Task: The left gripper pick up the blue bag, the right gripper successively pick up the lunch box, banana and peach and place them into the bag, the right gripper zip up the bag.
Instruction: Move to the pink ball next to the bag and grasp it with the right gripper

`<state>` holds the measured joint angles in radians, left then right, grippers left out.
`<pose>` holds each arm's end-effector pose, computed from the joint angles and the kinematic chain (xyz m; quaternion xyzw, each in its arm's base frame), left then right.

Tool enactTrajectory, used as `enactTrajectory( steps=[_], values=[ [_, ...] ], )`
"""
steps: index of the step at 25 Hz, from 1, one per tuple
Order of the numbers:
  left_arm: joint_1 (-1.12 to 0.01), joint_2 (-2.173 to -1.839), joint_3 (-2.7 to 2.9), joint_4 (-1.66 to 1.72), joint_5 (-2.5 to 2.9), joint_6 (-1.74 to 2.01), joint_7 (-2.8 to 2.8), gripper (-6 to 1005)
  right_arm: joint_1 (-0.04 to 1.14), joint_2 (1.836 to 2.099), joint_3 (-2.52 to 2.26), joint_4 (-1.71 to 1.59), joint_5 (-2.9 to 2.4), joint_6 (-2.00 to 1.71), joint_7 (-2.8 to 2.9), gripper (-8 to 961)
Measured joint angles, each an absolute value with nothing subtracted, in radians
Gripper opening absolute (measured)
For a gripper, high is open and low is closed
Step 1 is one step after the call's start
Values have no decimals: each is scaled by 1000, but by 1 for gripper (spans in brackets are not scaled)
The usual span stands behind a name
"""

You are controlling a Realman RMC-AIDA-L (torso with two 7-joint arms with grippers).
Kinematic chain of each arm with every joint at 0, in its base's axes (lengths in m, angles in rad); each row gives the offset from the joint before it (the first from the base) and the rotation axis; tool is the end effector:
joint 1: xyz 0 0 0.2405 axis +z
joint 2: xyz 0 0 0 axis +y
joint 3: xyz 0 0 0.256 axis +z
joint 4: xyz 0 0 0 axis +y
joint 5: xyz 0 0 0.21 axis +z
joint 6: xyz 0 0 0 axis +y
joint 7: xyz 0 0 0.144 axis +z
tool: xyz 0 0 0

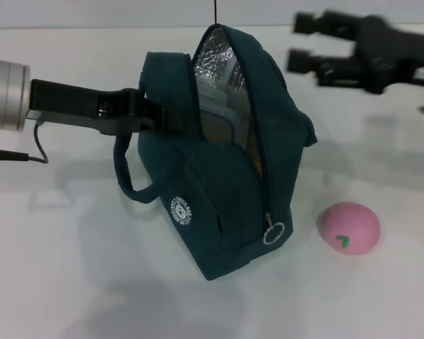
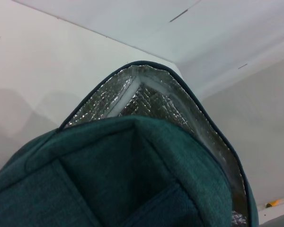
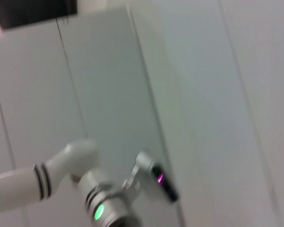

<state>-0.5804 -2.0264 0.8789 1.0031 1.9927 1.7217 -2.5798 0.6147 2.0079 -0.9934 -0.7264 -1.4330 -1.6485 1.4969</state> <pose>-0.1991 0.3470 0.0449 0.8136 0.5531 0.1784 0.0186 0.1606 0.3589 0.0394 -0.9042 0.1143 0.4070 0.0603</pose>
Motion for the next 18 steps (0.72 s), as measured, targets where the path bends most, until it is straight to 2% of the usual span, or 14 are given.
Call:
enactTrajectory(
  steps=[2,7,8,11,14,16,18],
  values=[
    [-579,-2026,879,1003,1993,1721,-2577,32,575,1992,-949,-775,-1438,-1671,1512,815],
    [-576,-2026,879,1003,1993,1718,-2574,32,518,1928,-937,-865,-1528,-1672,1575,813],
    [-574,-2026,879,1002,1993,1718,-2574,32,511,1908,-935,-901,-1608,-1676,1620,812],
    [-568,-2026,878,995,1993,1718,-2573,32,511,1894,-938,-958,-1722,-1687,1692,812],
    [-567,-2025,876,989,1993,1718,-2572,31,523,1891,-945,-1067,-1914,-1730,1804,812],
    [-568,-2025,876,989,1993,1718,-2572,31,535,1898,-945,-1136,-2025,-1767,1865,813],
    [-569,-2024,876,989,1993,1718,-2572,31,551,1918,-947,-1194,-2128,-1800,1915,813]
  ],
)
